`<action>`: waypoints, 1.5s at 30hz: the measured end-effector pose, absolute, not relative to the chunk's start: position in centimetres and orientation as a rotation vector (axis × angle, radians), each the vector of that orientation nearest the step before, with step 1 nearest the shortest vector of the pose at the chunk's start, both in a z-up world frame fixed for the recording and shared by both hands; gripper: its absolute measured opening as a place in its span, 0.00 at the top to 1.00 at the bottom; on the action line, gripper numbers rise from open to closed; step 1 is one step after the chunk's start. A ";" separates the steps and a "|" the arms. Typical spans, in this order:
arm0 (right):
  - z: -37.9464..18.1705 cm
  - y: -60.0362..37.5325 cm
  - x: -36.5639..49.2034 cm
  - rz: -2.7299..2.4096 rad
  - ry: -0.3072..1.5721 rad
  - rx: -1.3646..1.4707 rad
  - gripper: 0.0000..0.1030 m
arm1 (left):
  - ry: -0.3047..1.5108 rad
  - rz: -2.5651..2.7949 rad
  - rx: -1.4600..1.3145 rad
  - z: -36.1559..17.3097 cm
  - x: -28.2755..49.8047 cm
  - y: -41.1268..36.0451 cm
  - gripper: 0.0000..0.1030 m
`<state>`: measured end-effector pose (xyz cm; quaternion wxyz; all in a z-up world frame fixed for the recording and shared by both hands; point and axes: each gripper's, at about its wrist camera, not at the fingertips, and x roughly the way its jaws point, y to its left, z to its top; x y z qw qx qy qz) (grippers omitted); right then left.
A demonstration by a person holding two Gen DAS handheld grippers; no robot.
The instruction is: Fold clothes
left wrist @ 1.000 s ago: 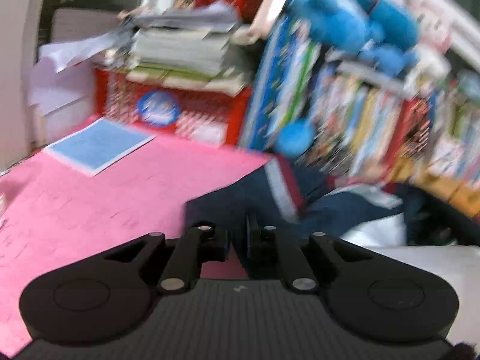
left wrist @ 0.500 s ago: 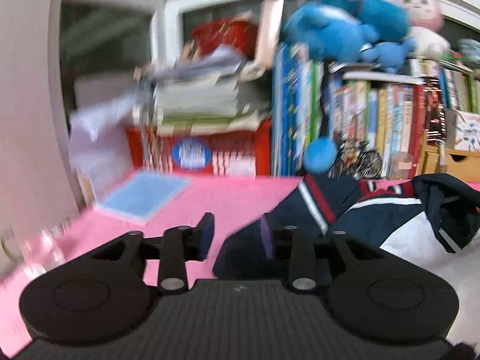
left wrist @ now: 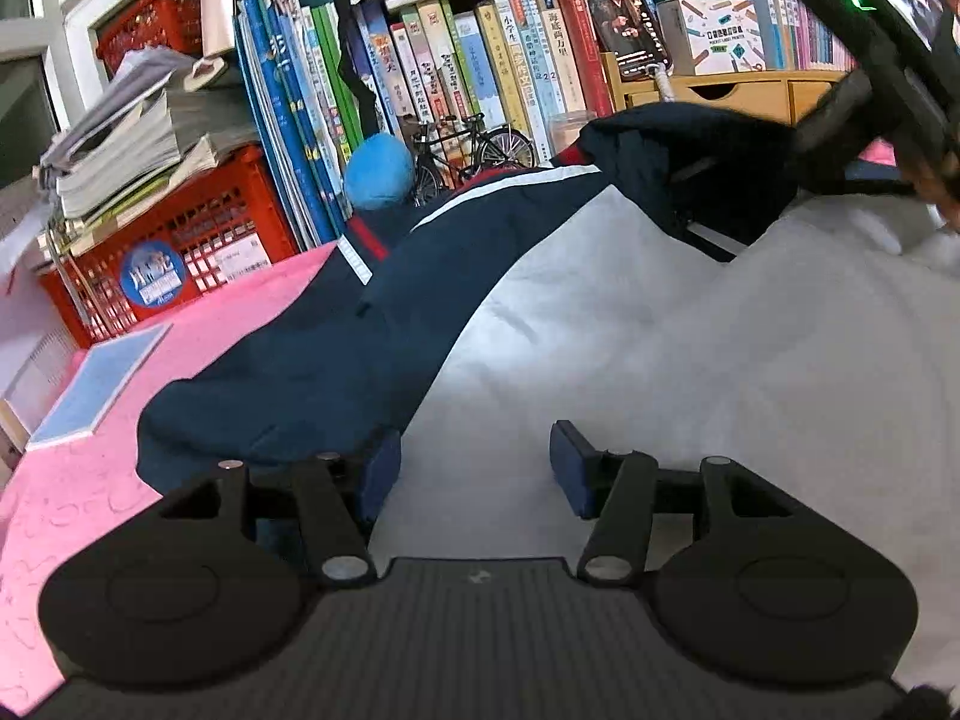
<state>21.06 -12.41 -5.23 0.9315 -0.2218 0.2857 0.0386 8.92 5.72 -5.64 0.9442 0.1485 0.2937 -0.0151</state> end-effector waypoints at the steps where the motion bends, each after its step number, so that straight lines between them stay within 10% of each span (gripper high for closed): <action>1: -4.6 -13.2 21.1 0.043 0.560 -0.433 0.94 | 0.595 -0.028 0.313 -5.7 8.8 5.5 0.47; 8: 2.8 -29.2 14.9 -0.358 0.394 -0.234 0.94 | 0.593 -0.028 0.315 -5.7 8.6 5.4 0.47; 13: -1.2 -42.9 10.9 -0.603 0.637 0.051 0.90 | 0.592 -0.028 0.315 -5.6 8.3 5.3 0.47; 25: -2.1 -41.5 4.1 -0.462 0.695 -0.138 0.01 | 0.591 -0.008 0.326 -5.6 8.2 5.2 0.42; 33: 0.8 -38.9 2.0 -0.040 0.548 0.014 0.02 | 0.591 0.001 0.327 -5.6 8.2 5.2 0.38; 36: -1.3 -37.5 2.8 0.145 0.625 0.159 0.21 | 0.591 0.005 0.327 -5.5 8.2 5.2 0.37; 38: -3.6 -36.1 3.9 0.190 0.730 0.172 0.50 | 0.591 0.006 0.326 -5.5 8.2 5.3 0.36; 45: -5.3 -34.4 6.0 -0.082 0.778 -0.224 0.40 | 0.591 0.003 0.319 -5.5 8.2 5.4 0.34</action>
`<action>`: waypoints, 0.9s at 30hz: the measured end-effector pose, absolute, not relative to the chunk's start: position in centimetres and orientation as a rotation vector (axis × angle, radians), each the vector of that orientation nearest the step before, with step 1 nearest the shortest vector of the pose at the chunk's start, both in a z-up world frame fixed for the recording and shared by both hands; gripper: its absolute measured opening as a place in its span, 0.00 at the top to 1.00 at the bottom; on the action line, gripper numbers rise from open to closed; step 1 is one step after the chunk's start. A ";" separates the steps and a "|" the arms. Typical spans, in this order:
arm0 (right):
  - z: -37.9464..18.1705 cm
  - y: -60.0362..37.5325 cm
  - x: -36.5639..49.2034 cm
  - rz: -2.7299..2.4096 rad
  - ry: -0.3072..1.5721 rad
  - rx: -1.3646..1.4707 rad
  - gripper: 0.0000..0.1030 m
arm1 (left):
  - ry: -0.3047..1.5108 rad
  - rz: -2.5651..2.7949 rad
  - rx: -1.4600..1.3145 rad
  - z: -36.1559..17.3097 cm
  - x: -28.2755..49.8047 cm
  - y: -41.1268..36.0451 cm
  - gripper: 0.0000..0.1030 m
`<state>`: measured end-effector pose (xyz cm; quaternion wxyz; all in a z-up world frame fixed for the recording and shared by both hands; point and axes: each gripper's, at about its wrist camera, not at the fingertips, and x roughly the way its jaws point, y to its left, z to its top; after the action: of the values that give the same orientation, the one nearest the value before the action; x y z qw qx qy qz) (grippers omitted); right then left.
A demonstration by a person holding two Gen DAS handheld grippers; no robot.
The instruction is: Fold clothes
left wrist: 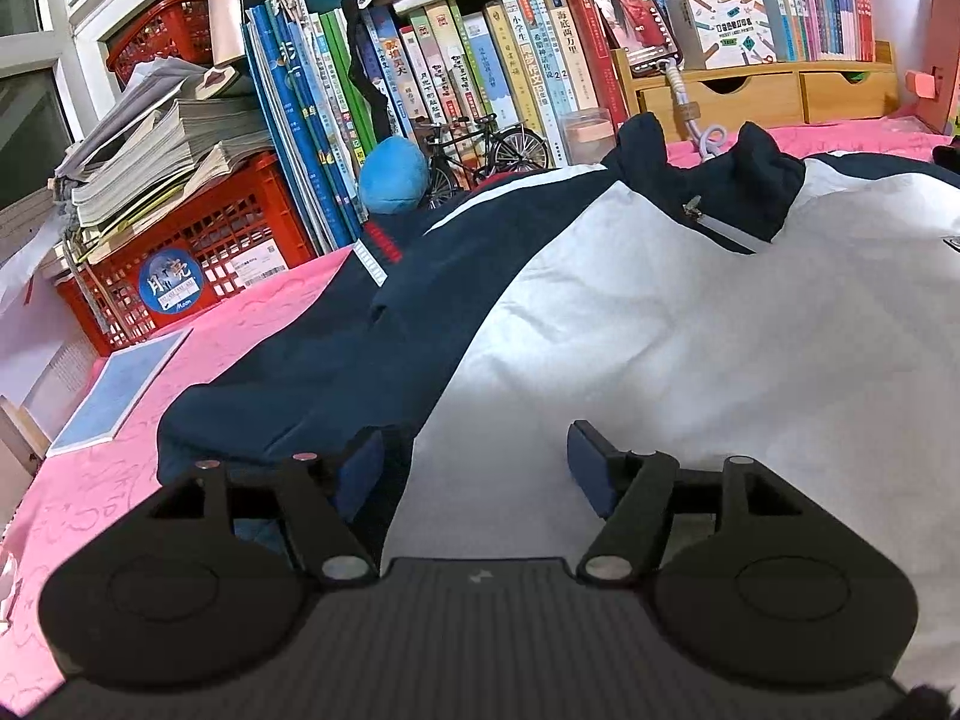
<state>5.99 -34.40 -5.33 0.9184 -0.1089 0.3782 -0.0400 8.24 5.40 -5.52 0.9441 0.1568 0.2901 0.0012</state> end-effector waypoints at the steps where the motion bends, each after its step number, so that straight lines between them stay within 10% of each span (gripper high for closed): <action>1: -5.0 -33.9 6.1 -0.155 0.761 -0.323 0.42 | 0.592 0.002 0.317 -5.5 8.2 5.5 0.34; 8: -1.1 -32.1 7.6 0.017 0.659 -0.322 0.20 | 0.532 -0.139 0.261 -2.8 8.0 6.7 0.34; 11: -2.2 -29.7 12.1 0.145 0.709 -0.304 0.19 | 0.444 -0.264 0.245 0.4 9.3 7.3 0.10; 16: -4.8 -25.9 19.1 0.291 0.784 -0.302 0.09 | 0.486 -0.434 0.400 0.3 16.4 5.6 0.00; 18: -5.7 -24.7 21.2 0.338 0.807 -0.289 0.16 | 0.503 -0.416 0.434 -0.9 19.1 4.6 0.00; 20: -5.7 -24.1 22.2 0.382 0.825 -0.244 0.57 | 0.521 -0.395 0.457 -2.2 21.7 3.9 0.00; 23: -5.2 -23.1 22.6 0.376 0.805 -0.281 0.90 | 0.643 -0.294 0.503 -4.5 25.2 3.5 0.60; 27: -4.3 -22.2 23.5 0.359 0.742 -0.329 0.92 | 0.621 -0.192 0.454 -4.4 26.5 4.2 0.86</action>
<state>23.52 -22.17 -4.29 0.9030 -0.1591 0.3592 0.1739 26.52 4.22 -4.43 0.9226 0.2209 0.3023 -0.0933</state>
